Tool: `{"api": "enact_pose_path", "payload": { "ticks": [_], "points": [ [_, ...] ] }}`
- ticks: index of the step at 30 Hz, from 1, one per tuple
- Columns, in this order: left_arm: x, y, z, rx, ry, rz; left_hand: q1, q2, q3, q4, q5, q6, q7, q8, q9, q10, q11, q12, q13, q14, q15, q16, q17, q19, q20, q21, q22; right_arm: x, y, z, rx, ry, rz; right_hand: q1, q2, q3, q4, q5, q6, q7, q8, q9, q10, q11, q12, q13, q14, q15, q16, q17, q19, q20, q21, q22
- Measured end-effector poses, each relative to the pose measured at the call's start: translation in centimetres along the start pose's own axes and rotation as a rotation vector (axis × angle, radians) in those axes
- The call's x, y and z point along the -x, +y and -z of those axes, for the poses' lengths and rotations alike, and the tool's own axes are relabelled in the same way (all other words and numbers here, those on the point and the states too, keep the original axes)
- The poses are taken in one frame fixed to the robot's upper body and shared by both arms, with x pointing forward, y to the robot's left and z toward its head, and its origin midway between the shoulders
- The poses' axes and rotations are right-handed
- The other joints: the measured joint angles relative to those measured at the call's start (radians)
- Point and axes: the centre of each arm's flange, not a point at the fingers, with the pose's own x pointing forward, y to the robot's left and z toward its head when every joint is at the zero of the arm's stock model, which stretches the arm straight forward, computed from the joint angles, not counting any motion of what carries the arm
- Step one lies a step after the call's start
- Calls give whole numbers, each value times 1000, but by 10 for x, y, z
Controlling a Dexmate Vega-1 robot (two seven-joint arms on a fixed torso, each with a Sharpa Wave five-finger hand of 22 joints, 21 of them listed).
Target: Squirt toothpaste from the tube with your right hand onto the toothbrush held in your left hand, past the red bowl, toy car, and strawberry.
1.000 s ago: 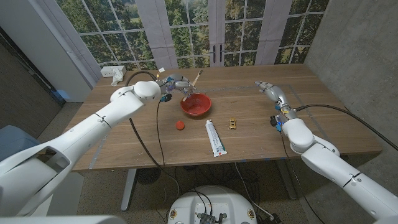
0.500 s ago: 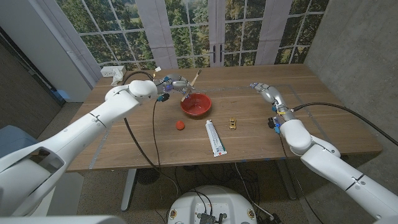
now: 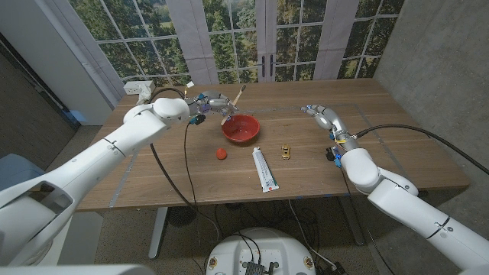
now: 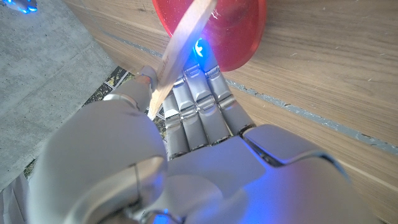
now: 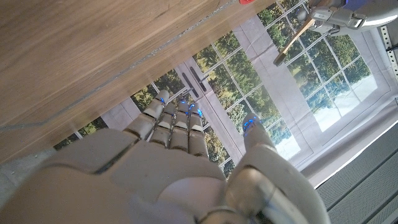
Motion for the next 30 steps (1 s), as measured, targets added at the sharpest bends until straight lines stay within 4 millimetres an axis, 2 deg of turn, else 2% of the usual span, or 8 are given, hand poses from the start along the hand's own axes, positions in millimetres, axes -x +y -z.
{"api": "enact_pose_path", "payload": {
  "ticks": [18, 21, 30],
  "points": [
    [4, 6, 6, 14, -11, 11, 0, 0, 8, -2, -1, 0, 0, -7, 6, 3, 3, -5, 7, 2, 2, -5, 9, -7, 4, 29, -2, 16, 14, -20, 98, 13, -28, 0, 0, -3, -3, 0, 0, 0, 0, 0, -4, -4, 0, 0, 0, 0, -3, 0, 0, 0, -8, 0],
    [5, 6, 6, 14, -14, 15, 0, 0, 8, -2, -1, 0, 0, -8, 6, 3, 3, -6, 7, 2, 2, -5, 9, -12, 9, 33, -2, 19, 16, -24, 114, 15, -32, 13, 13, -3, -3, 0, 0, 0, 0, 0, -4, -4, 0, 0, 0, 0, -3, 0, 3, 3, -8, 0],
    [6, 7, 8, 21, -21, 20, 3, -3, 8, -2, -1, 0, 0, -11, 6, 3, 3, -7, 7, 2, 2, -8, 9, -16, 5, 44, -7, 28, 20, -33, 171, 30, -44, 20, 6, -3, -3, 0, -4, -4, 0, 0, -4, -3, 0, 0, -4, -4, -3, 0, 4, 4, -15, 0]
  ]
}}
